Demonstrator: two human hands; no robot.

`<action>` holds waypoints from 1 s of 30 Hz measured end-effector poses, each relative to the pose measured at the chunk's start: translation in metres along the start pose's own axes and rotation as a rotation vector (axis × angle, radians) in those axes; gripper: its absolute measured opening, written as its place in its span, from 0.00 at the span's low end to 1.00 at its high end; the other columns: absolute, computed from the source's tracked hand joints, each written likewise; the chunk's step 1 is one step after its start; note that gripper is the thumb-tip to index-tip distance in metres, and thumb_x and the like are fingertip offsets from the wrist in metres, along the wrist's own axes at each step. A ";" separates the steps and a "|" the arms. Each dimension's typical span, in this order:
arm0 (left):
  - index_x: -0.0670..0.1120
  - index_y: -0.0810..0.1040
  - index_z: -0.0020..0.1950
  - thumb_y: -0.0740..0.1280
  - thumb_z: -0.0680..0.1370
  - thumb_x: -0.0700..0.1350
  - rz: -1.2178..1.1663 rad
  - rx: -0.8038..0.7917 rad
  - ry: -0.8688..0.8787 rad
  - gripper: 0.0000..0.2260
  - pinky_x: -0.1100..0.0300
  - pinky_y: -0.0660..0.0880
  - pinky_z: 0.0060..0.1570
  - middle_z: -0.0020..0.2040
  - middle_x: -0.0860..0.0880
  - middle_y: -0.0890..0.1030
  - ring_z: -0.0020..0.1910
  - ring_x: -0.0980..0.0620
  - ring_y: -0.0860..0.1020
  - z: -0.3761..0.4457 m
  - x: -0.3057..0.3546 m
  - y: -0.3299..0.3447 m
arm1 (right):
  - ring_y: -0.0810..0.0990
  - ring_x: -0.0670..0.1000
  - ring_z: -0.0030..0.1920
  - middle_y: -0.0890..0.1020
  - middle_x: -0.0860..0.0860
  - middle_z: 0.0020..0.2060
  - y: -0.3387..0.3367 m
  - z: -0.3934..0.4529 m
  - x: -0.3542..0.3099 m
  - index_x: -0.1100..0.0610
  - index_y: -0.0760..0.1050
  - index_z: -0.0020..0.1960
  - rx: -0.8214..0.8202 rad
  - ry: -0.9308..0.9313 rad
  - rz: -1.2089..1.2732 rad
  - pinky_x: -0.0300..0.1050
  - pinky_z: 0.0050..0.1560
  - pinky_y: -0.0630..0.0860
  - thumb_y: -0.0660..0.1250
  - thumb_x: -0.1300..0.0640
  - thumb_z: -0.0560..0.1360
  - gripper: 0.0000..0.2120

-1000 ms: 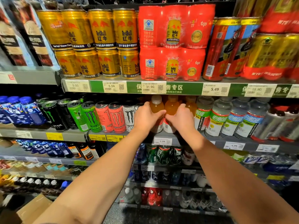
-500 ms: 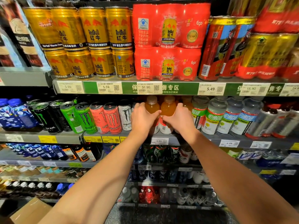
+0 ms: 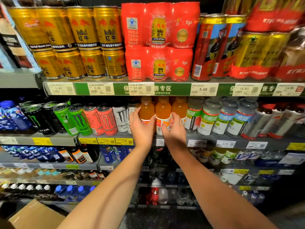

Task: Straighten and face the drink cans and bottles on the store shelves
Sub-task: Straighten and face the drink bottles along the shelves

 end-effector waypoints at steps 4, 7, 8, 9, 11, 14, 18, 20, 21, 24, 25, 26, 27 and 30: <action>0.47 0.77 0.62 0.76 0.72 0.46 -0.091 -0.017 -0.037 0.20 0.58 0.75 0.57 0.56 0.49 0.76 0.53 0.51 0.78 -0.041 0.001 0.018 | 0.80 0.55 0.48 0.80 0.53 0.51 -0.038 -0.017 0.035 0.54 0.72 0.65 0.149 0.037 0.017 0.52 0.47 0.79 0.67 0.50 0.73 0.21; 0.50 0.77 0.58 0.76 0.72 0.44 -0.160 -0.089 -0.055 0.17 0.58 0.78 0.50 0.51 0.49 0.79 0.47 0.53 0.80 -0.069 0.011 0.043 | 0.81 0.59 0.46 0.81 0.58 0.47 -0.070 -0.015 0.063 0.62 0.74 0.60 0.214 -0.011 -0.002 0.52 0.45 0.79 0.68 0.51 0.74 0.20; 0.50 0.77 0.57 0.76 0.72 0.44 -0.180 -0.123 -0.069 0.16 0.60 0.78 0.47 0.49 0.49 0.79 0.46 0.54 0.79 -0.075 0.013 0.052 | 0.80 0.60 0.46 0.81 0.59 0.46 -0.083 -0.013 0.069 0.64 0.75 0.58 0.254 -0.031 -0.025 0.51 0.46 0.78 0.68 0.49 0.75 0.20; 0.50 0.78 0.58 0.76 0.71 0.43 -0.194 -0.165 -0.090 0.17 0.63 0.77 0.44 0.49 0.49 0.80 0.45 0.55 0.79 -0.081 0.015 0.064 | 0.80 0.61 0.47 0.80 0.61 0.46 -0.098 -0.011 0.075 0.66 0.75 0.56 0.299 -0.050 -0.046 0.50 0.47 0.75 0.67 0.48 0.75 0.21; 0.50 0.77 0.59 0.77 0.71 0.43 -0.209 -0.243 -0.130 0.18 0.68 0.75 0.42 0.50 0.48 0.81 0.45 0.55 0.78 -0.087 0.021 0.086 | 0.77 0.58 0.47 0.78 0.62 0.47 -0.121 -0.005 0.089 0.68 0.74 0.56 0.365 -0.009 -0.027 0.46 0.46 0.71 0.70 0.50 0.74 0.22; 0.49 0.77 0.59 0.77 0.72 0.42 -0.233 -0.338 -0.144 0.19 0.64 0.78 0.49 0.51 0.48 0.81 0.48 0.56 0.79 -0.091 0.034 0.111 | 0.73 0.47 0.47 0.74 0.56 0.52 -0.132 0.006 0.117 0.62 0.72 0.61 0.364 0.201 0.167 0.43 0.47 0.73 0.73 0.53 0.70 0.24; 0.41 0.75 0.66 0.75 0.74 0.42 -0.199 -0.439 -0.159 0.22 0.66 0.73 0.54 0.60 0.46 0.81 0.59 0.52 0.79 -0.091 0.038 0.145 | 0.75 0.55 0.56 0.75 0.56 0.56 -0.127 0.026 0.123 0.60 0.69 0.65 0.264 0.235 0.093 0.49 0.58 0.72 0.75 0.50 0.71 0.29; 0.41 0.74 0.69 0.75 0.74 0.44 -0.134 -0.444 -0.122 0.25 0.65 0.71 0.56 0.64 0.44 0.79 0.63 0.50 0.77 -0.089 0.036 0.156 | 0.74 0.55 0.58 0.76 0.56 0.57 -0.126 0.034 0.121 0.60 0.69 0.65 0.221 0.218 0.024 0.46 0.57 0.70 0.75 0.50 0.72 0.28; 0.42 0.74 0.70 0.75 0.74 0.44 -0.110 -0.451 -0.112 0.25 0.63 0.72 0.59 0.65 0.44 0.79 0.64 0.50 0.77 -0.089 0.035 0.160 | 0.74 0.54 0.59 0.76 0.56 0.58 -0.126 0.036 0.121 0.60 0.69 0.66 0.212 0.207 0.004 0.46 0.58 0.70 0.74 0.49 0.72 0.28; 0.43 0.72 0.71 0.74 0.75 0.45 -0.042 -0.433 -0.057 0.26 0.54 0.72 0.67 0.66 0.45 0.78 0.66 0.50 0.75 -0.086 0.038 0.165 | 0.75 0.54 0.60 0.77 0.55 0.59 -0.126 0.038 0.122 0.59 0.68 0.67 0.183 0.194 -0.022 0.48 0.59 0.70 0.73 0.48 0.73 0.28; 0.43 0.72 0.72 0.73 0.75 0.45 -0.029 -0.409 -0.036 0.26 0.53 0.73 0.66 0.66 0.46 0.78 0.65 0.50 0.76 -0.085 0.041 0.164 | 0.75 0.54 0.60 0.77 0.55 0.59 -0.126 0.038 0.123 0.59 0.68 0.66 0.181 0.185 -0.030 0.50 0.60 0.71 0.72 0.47 0.73 0.28; 0.43 0.72 0.72 0.73 0.75 0.45 -0.024 -0.384 -0.021 0.26 0.53 0.73 0.66 0.65 0.46 0.79 0.65 0.50 0.76 -0.085 0.042 0.165 | 0.75 0.55 0.60 0.78 0.55 0.59 -0.127 0.039 0.123 0.59 0.69 0.66 0.184 0.169 -0.041 0.52 0.61 0.72 0.72 0.46 0.73 0.28; 0.43 0.72 0.72 0.73 0.76 0.44 -0.016 -0.357 -0.005 0.26 0.55 0.73 0.65 0.65 0.46 0.79 0.64 0.50 0.77 -0.084 0.045 0.164 | 0.75 0.55 0.61 0.78 0.55 0.59 -0.128 0.039 0.124 0.58 0.69 0.66 0.187 0.160 -0.048 0.52 0.61 0.71 0.72 0.46 0.73 0.27; 0.45 0.73 0.71 0.72 0.76 0.45 0.028 -0.279 0.028 0.24 0.55 0.75 0.62 0.62 0.48 0.81 0.61 0.51 0.78 -0.085 0.050 0.162 | 0.75 0.55 0.60 0.78 0.54 0.58 -0.129 0.040 0.125 0.58 0.69 0.65 0.190 0.148 -0.041 0.52 0.61 0.69 0.72 0.46 0.74 0.26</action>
Point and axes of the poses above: each hand's wrist, its own z-axis towards the middle knuckle, its own y-axis out of the palm, x = y × z, the point moved 10 cm from there along z, towards the middle knuckle
